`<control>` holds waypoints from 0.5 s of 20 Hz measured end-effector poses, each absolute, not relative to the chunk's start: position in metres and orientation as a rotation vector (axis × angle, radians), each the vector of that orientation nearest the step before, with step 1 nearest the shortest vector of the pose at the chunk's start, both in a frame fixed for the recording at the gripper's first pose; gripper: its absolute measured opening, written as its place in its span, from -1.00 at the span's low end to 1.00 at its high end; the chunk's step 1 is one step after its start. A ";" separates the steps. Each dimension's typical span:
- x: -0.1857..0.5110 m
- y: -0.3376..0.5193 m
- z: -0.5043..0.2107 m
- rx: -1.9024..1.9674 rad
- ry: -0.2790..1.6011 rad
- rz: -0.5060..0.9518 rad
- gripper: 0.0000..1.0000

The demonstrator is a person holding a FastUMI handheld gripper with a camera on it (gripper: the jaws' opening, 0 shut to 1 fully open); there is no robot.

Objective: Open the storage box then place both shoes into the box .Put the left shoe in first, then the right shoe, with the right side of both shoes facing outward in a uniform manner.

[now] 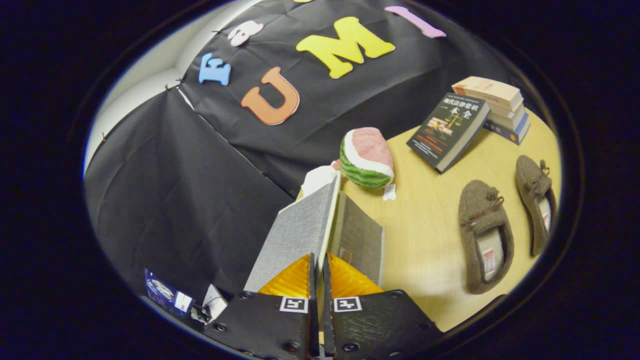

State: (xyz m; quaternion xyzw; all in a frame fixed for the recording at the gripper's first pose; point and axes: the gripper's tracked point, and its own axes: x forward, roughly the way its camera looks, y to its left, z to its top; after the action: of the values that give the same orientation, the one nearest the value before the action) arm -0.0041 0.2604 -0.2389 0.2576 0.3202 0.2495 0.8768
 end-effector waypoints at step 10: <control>-0.013 0.386 -0.094 0.230 0.464 0.714 -0.92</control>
State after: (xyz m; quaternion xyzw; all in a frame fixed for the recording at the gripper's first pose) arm -0.0125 0.3859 -0.0945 0.1111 0.2246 0.3454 0.9044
